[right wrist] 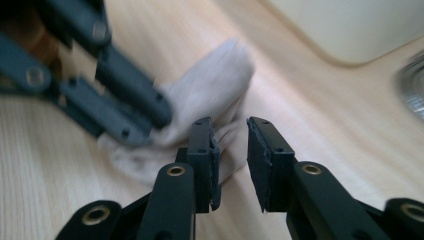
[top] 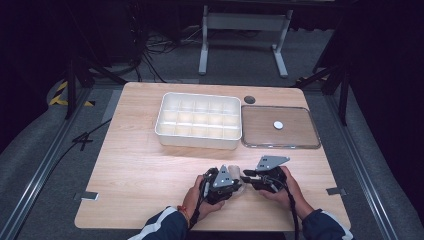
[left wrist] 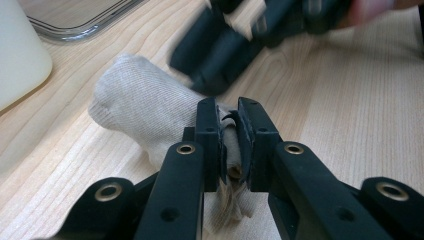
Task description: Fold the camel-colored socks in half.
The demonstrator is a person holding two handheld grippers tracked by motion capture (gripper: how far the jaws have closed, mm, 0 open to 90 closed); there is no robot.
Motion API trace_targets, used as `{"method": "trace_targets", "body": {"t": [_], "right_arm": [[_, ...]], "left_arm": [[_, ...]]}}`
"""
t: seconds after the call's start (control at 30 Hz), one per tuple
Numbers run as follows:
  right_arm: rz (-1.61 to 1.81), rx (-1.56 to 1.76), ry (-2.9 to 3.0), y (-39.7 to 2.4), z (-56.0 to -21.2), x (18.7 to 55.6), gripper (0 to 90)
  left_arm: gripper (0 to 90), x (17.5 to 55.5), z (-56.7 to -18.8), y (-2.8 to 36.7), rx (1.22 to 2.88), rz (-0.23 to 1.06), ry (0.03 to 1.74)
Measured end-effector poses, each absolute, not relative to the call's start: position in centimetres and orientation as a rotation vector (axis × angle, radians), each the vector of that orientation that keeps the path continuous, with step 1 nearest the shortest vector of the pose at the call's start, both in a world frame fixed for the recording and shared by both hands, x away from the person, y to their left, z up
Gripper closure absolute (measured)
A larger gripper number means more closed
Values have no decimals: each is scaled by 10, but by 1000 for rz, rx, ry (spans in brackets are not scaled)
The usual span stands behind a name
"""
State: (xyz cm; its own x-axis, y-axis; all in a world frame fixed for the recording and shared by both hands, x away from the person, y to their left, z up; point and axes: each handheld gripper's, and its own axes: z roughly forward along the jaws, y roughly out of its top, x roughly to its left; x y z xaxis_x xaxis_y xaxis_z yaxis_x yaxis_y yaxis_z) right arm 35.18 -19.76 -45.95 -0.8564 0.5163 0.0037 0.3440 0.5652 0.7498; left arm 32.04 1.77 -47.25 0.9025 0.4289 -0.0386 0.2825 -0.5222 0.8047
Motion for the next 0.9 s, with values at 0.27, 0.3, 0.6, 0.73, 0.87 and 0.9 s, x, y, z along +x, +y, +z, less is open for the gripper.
{"method": "trace_targets", "body": {"t": [0.27, 0.3, 0.6, 0.73, 0.87, 0.9], "right_arm": [[1350, 754, 2486, -194, -444, 359, 601], [1351, 748, 2486, -193, -444, 359, 588], [1264, 741, 2568, -184, -456, 362, 734], [1230, 762, 2588, -189, -462, 364, 798], [1224, 767, 2593, -192, -464, 365, 811], [1217, 762, 2595, -192, -464, 364, 814]], "left_arm": [[806, 320, -474, 15, 2149, 201, 505], [806, 320, -474, 15, 2147, 199, 505], [800, 318, -475, 13, 2150, 214, 488], [749, 318, -474, 13, 2152, 207, 478], [692, 317, -471, 15, 2152, 182, 475], [669, 317, -469, 18, 2141, 156, 470]]}}
